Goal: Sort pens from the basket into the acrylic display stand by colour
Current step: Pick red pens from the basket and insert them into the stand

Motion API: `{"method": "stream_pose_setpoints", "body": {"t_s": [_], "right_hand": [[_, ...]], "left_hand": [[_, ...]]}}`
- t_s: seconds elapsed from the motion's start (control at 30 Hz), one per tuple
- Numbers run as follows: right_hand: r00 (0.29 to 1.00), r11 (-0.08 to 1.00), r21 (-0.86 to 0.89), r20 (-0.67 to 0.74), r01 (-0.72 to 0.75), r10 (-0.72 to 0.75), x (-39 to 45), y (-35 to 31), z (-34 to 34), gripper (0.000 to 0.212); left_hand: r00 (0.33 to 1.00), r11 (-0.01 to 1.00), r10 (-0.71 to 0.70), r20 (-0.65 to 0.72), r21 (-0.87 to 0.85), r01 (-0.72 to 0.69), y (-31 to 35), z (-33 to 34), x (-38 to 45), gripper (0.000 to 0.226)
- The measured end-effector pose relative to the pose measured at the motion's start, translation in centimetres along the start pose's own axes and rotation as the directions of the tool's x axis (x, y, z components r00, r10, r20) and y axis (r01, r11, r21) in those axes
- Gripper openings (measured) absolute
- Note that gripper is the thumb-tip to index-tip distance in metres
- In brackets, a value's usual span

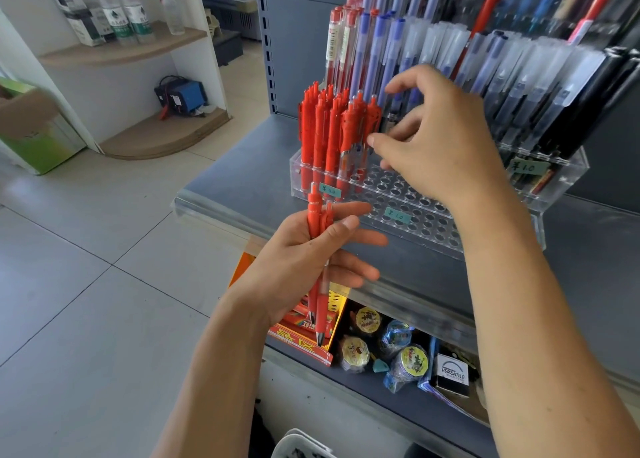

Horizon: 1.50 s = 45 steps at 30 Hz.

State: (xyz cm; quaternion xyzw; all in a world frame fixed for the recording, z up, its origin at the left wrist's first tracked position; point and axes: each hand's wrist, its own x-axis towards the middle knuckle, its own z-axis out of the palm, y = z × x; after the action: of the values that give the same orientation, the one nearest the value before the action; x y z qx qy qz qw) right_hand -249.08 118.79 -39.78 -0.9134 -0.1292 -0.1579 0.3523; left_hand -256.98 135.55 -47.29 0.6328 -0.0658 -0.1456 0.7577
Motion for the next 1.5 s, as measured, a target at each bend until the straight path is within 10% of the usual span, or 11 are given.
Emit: {"method": "stream_pose_setpoints", "body": {"t_s": [0.3, 1.5], "right_hand": [[0.731, 0.999, 0.038, 0.682, 0.003, -0.028, -1.7, -1.8, -1.2, 0.008], [0.952, 0.74, 0.636, 0.306, -0.217, 0.016, -0.4, 0.2, -2.3, 0.009]], "left_hand": [[1.0, 0.993, 0.027, 0.009, 0.114, -0.028, -0.5, 0.0, 0.1, 0.034], [0.997, 0.977, 0.083, 0.007, -0.199, -0.08, 0.9, 0.5, -0.3, 0.038]]}}
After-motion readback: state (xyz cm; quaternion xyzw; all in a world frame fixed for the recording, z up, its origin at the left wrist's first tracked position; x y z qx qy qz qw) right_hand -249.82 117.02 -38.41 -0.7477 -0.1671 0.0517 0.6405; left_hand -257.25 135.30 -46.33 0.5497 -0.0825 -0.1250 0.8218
